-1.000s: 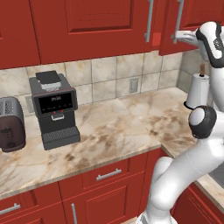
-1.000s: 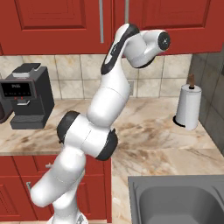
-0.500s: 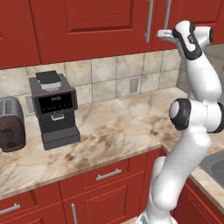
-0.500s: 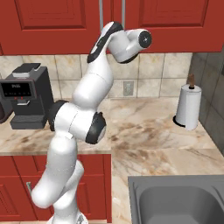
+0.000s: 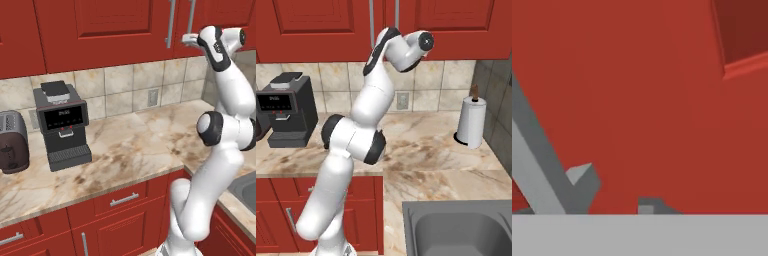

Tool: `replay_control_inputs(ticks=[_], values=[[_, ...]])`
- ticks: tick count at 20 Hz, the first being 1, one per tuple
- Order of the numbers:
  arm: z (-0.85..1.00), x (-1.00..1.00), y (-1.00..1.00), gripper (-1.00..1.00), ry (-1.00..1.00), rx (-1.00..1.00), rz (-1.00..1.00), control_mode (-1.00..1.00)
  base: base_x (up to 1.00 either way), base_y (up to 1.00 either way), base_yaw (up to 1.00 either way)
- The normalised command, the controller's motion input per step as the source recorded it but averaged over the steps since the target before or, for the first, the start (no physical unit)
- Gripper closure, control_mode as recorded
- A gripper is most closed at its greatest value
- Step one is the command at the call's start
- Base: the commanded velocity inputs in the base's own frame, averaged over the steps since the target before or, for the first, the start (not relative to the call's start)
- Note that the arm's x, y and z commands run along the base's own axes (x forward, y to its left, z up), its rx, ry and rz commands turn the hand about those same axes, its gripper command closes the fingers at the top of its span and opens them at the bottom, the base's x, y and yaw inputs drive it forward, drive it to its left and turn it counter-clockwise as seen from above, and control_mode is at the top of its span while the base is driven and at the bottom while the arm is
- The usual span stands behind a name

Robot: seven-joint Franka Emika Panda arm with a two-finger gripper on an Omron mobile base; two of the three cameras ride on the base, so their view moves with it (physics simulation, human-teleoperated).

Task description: Close all open cabinet doors.

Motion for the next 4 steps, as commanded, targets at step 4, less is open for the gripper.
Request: replay_control_inputs(ticks=[4], values=[[0.0, 0.58, 0.44, -1.0, 0.06, 0.0, 0.0, -1.0, 0.0, 0.0, 0.0]])
